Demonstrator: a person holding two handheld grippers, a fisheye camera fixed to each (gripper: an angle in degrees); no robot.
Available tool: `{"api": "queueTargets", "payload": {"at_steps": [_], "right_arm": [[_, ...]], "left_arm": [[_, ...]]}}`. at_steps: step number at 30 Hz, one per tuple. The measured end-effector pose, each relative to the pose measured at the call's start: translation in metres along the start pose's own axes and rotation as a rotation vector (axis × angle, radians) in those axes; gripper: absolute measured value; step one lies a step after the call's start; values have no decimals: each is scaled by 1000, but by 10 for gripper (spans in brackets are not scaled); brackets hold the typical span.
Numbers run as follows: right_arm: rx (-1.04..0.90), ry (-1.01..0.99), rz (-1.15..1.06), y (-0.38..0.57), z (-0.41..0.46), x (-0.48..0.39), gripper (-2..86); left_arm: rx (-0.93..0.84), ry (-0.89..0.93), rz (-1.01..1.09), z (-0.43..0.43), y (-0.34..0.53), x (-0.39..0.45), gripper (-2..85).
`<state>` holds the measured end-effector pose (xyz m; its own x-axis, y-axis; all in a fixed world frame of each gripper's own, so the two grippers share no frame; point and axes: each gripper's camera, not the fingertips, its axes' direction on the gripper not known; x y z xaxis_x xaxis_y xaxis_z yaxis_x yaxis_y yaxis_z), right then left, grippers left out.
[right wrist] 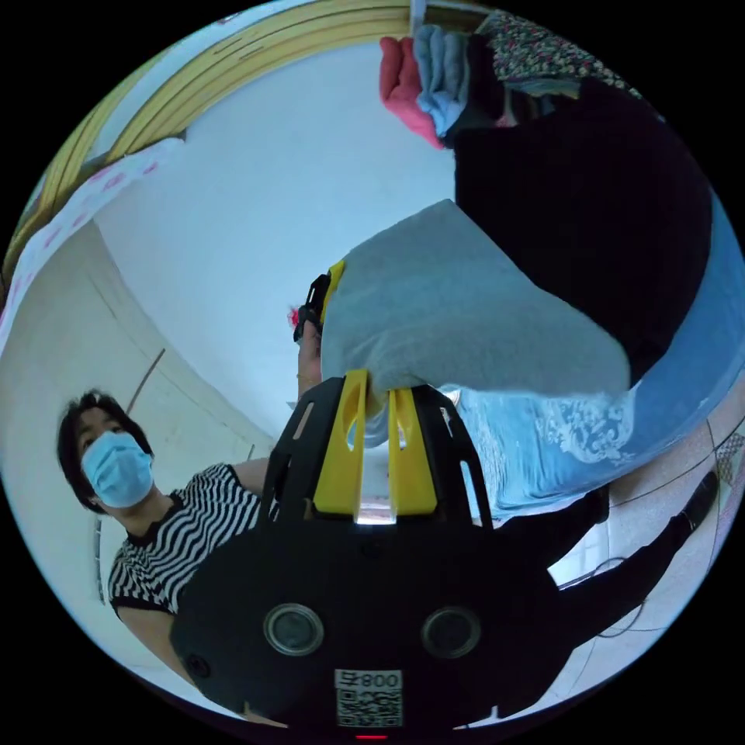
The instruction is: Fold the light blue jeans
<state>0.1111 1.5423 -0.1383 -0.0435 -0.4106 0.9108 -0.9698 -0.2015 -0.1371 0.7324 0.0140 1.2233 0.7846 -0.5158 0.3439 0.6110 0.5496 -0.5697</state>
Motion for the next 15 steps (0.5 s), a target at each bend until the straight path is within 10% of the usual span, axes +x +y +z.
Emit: {"api": "queueTargets", "payload": {"at_steps": [15], "right_arm": [[102,25,-139,-71,-53,-89,7]], "left_arm": [[27,189,92,60,-108,22,76]]}}
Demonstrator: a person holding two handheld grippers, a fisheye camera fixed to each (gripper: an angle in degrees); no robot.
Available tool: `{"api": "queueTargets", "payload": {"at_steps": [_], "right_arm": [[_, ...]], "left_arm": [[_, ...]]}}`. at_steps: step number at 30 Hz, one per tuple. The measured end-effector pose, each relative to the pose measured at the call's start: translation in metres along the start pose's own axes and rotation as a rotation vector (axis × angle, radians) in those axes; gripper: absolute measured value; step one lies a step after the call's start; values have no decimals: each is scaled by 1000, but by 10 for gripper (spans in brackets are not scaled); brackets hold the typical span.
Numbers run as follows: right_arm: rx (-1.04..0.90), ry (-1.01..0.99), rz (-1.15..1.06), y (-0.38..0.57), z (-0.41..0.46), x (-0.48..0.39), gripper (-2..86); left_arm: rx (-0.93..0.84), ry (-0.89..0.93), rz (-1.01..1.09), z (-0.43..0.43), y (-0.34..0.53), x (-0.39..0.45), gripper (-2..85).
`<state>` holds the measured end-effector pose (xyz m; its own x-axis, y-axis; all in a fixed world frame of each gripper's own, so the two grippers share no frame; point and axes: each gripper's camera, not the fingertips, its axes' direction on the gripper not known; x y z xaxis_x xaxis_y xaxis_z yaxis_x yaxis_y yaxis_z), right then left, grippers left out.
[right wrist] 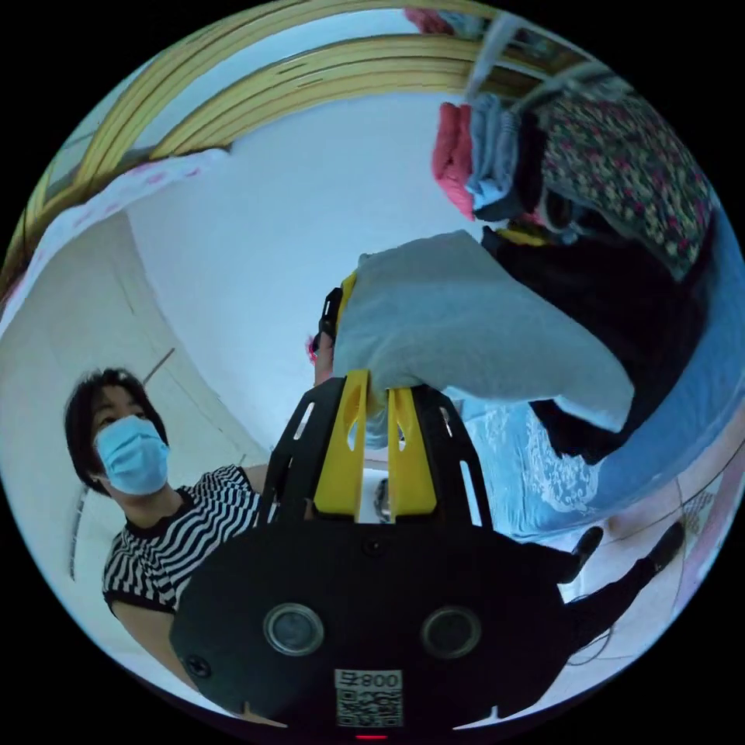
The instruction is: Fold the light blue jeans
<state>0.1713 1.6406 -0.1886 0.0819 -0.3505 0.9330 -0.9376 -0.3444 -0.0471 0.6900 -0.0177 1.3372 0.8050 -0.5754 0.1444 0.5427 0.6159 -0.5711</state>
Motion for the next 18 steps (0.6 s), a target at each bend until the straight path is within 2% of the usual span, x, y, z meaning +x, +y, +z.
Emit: {"api": "queueTargets", "payload": {"at_steps": [2,6,10,14,17,18], "right_arm": [[-15,78,-108,-11,3,-40,9],[-59,207,-159,-20,15,-55,11],[-130,360,-48,-22,43,11,14],[-244,502,253,-25,73,115,19],[-258,467,294,-31,82,126,23],[-264,475,290,-32,82,124,24]], "left_arm": [[40,60,37,-9,-5,3,76],[84,159,40,-10,-8,-35,78],[42,162,-11,13,-2,-110,80],[-101,-2,-283,53,13,-215,80],[-23,130,-295,51,19,-237,80],[-18,115,-272,47,18,-238,78]]}}
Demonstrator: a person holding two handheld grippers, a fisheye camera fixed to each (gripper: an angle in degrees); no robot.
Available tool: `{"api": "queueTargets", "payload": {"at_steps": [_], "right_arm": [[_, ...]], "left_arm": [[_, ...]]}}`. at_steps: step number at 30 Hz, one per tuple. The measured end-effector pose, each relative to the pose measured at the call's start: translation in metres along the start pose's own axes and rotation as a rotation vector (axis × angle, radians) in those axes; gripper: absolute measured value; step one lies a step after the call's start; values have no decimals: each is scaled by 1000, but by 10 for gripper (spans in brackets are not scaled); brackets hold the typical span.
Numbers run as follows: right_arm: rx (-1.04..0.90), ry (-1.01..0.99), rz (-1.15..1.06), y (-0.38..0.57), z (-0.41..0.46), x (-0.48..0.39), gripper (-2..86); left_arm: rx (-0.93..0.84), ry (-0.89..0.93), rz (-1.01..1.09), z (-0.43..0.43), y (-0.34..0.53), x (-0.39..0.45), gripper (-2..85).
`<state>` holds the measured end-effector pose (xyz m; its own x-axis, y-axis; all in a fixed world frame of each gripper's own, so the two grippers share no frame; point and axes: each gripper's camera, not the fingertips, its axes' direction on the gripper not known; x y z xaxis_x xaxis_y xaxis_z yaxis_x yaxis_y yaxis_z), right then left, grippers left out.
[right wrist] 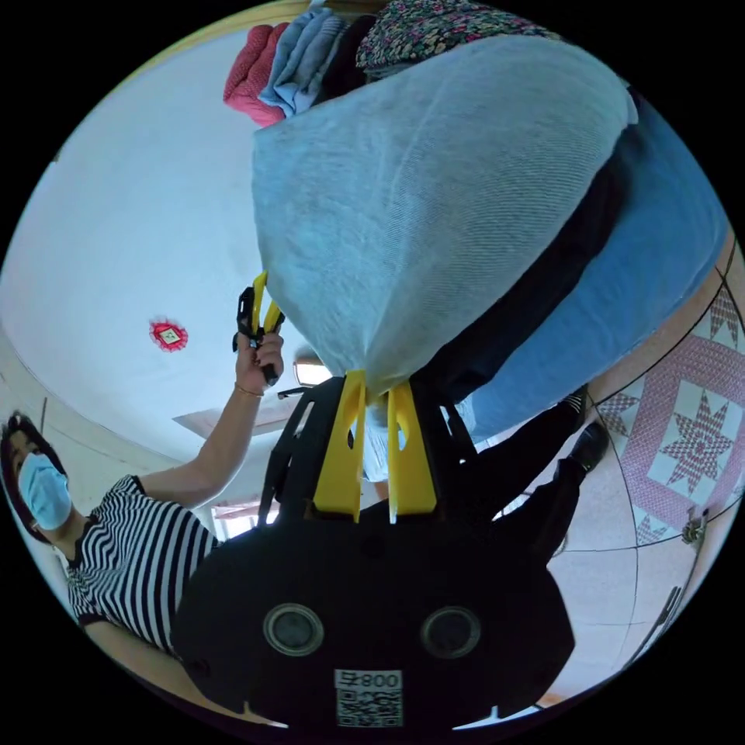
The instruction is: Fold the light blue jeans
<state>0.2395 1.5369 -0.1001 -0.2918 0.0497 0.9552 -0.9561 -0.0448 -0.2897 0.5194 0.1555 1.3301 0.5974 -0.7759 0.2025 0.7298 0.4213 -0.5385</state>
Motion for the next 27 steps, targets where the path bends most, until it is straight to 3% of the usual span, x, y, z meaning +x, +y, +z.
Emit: {"api": "queueTargets", "payload": {"at_steps": [5,9,11,14,15,20,23,27], "right_arm": [[27,7,78,12,-22,-5,33],[102,59,111,30,-41,-26,23],[165,59,13,16,-48,-61,12],[148,107,-166,-40,-35,-111,4],[144,111,-199,-54,-31,-119,4],[36,205,-252,-170,34,-143,0],[-4,151,-241,-198,64,-142,-1],[-38,328,-351,-208,97,-169,-1]], "left_arm": [[71,-79,114,-22,0,11,65],[-23,-41,277,13,-12,37,38],[-93,-70,350,41,-22,48,23],[-178,-274,400,84,-39,49,9],[-194,-383,385,96,-45,42,6],[-198,-391,344,111,-59,13,1],[-156,-483,308,116,-63,3,-1],[-126,-504,237,124,-77,-18,-1]]}}
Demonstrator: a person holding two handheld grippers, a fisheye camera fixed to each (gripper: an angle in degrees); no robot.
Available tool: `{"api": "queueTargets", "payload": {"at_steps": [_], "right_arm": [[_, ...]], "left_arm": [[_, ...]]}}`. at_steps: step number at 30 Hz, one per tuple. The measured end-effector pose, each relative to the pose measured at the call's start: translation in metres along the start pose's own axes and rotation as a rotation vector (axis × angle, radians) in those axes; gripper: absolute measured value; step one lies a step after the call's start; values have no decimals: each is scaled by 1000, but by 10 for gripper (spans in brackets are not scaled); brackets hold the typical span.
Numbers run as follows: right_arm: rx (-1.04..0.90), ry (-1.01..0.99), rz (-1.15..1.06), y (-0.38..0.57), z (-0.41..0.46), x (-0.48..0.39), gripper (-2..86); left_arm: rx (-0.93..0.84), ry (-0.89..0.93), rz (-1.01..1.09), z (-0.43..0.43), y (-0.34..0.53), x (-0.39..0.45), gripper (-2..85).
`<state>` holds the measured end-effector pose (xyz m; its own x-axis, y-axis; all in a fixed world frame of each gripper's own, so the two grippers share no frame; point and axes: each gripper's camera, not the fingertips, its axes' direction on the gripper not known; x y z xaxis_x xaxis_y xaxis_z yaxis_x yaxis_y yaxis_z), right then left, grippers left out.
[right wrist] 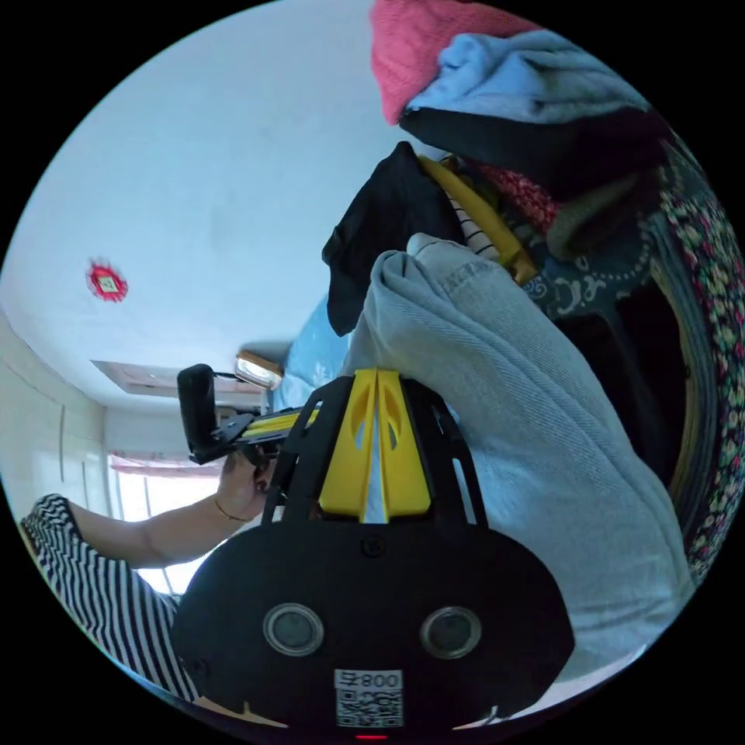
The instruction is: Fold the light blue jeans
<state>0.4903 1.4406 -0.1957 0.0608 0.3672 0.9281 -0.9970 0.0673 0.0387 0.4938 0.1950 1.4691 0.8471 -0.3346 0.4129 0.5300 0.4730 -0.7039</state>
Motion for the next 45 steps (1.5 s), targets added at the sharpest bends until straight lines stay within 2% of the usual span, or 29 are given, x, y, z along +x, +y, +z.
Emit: {"api": "queueTargets", "payload": {"at_steps": [3,8,14,17,20,23,26,31,35,38,41,45], "right_arm": [[-4,1,-43,-7,1,-5,0],[-48,-217,-63,13,-42,9,0],[13,-57,-23,84,-125,39,0],[-97,16,96,112,-116,72,0],[-158,-77,179,130,-89,92,0],[-160,-21,176,135,-75,86,0],[-127,-89,233,142,-69,94,-1],[-134,-189,255,136,-88,106,-1],[-54,-238,215,136,-135,105,0],[1,-265,215,141,-165,106,0],[26,-278,227,146,-184,108,0],[32,-292,264,155,-193,115,0]], "left_arm": [[-15,-42,0,11,-10,5,0],[-23,51,-13,28,-19,17,1],[-37,-65,-40,42,-29,48,1],[-3,-9,-22,44,-32,67,1],[-53,42,11,65,-44,89,1],[-175,-39,70,99,-59,114,1],[-221,-150,125,127,-65,128,1],[-235,-49,18,141,-75,133,2],[-104,91,165,139,-102,184,10],[-41,127,281,160,-138,223,31],[-73,86,342,202,-186,251,60],[-186,-111,330,262,-242,275,73]]}}
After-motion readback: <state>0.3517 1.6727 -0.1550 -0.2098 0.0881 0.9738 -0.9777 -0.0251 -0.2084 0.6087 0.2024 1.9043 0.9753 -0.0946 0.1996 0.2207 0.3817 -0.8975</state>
